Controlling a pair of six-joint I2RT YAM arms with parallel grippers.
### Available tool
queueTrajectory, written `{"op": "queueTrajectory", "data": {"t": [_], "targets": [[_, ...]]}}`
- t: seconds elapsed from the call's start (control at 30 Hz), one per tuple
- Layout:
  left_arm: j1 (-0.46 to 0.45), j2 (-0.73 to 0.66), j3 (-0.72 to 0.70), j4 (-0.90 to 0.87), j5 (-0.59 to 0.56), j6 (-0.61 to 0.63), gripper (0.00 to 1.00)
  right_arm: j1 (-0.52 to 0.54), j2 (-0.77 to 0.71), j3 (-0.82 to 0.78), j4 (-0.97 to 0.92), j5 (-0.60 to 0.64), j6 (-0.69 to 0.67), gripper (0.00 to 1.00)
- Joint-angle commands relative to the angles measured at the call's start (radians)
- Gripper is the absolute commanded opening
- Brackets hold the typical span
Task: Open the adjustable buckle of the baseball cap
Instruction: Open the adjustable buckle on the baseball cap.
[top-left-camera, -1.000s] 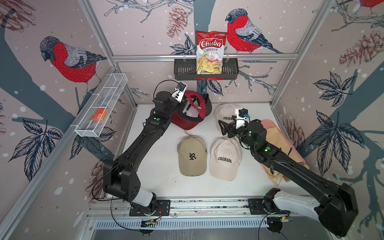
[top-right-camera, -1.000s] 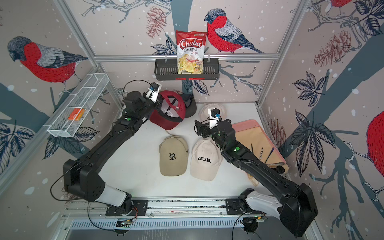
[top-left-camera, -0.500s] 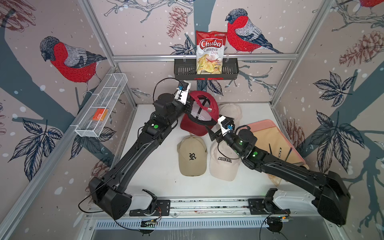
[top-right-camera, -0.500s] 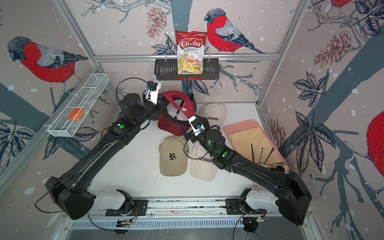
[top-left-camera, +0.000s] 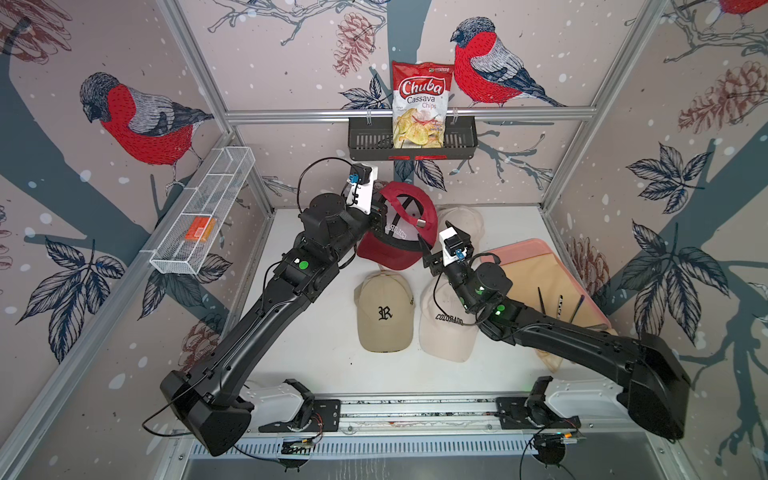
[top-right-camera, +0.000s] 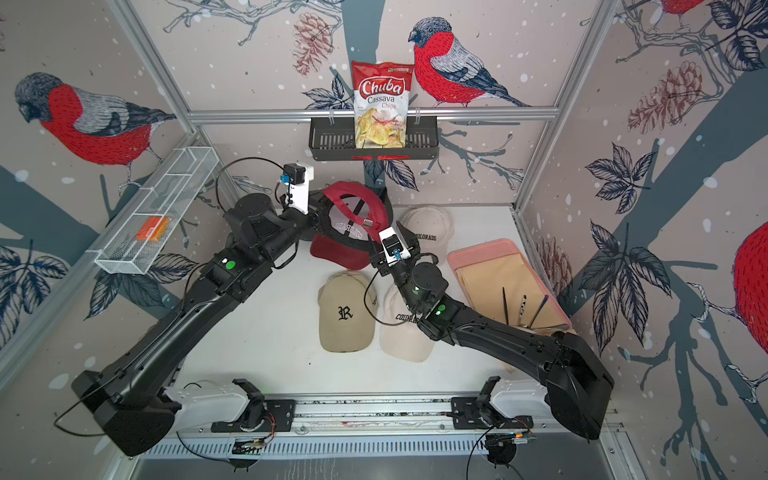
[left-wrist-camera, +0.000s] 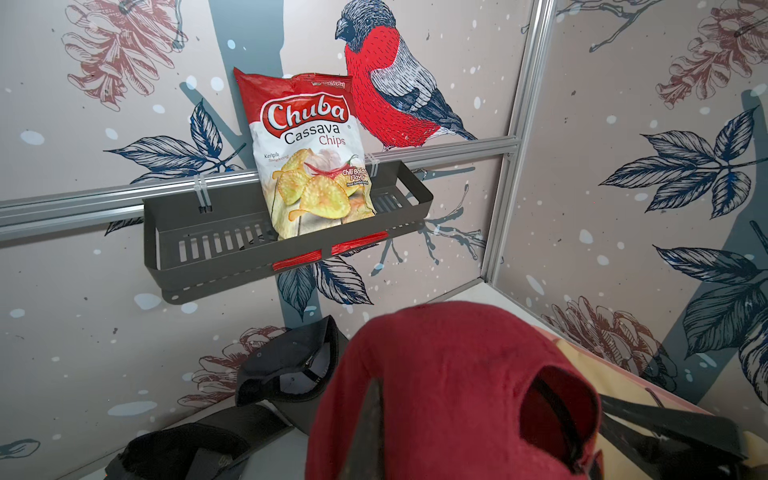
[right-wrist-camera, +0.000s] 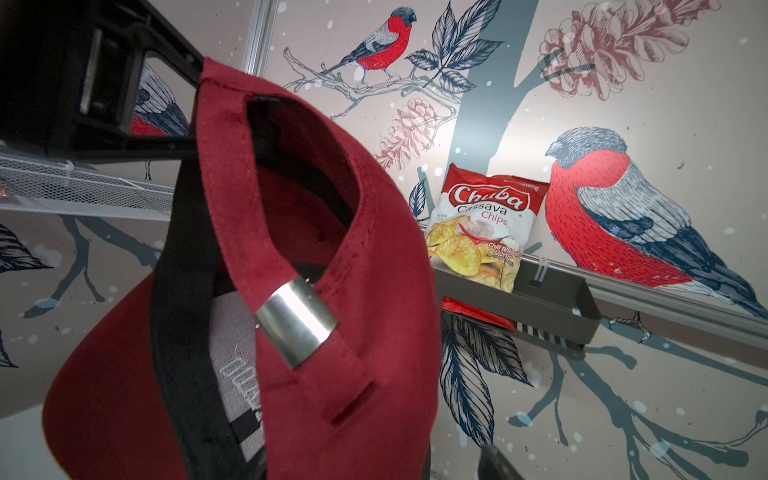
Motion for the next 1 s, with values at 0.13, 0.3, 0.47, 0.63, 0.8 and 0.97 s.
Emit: {"op": "queueTrajectory", "data": {"t": [0.13, 0.3, 0.47, 0.63, 0.8, 0.97], "targets": [[-0.001, -0.009, 0.005, 0.005, 0.005, -0.028, 0.0, 0.003, -0.014, -0.029, 0.113, 0.035, -0.011, 0.56], [-0.001, -0.012, 0.002, 0.002, 0.01, -0.04, 0.0, 0.001, -0.014, -0.036, 0.118, 0.035, -0.01, 0.39], [-0.002, -0.014, -0.018, 0.0, 0.027, -0.052, 0.0, -0.003, -0.054, -0.054, 0.139, 0.036, -0.004, 0.23], [0.0, -0.019, -0.06, 0.009, 0.07, -0.072, 0.0, -0.011, -0.079, -0.057, 0.134, 0.035, 0.003, 0.1], [0.001, -0.028, -0.131, 0.048, 0.105, -0.102, 0.0, -0.014, -0.109, -0.05, 0.104, 0.025, 0.01, 0.05], [0.004, -0.007, -0.195, 0.108, 0.179, -0.144, 0.01, -0.034, -0.13, -0.006, -0.009, 0.017, 0.082, 0.01]]}}
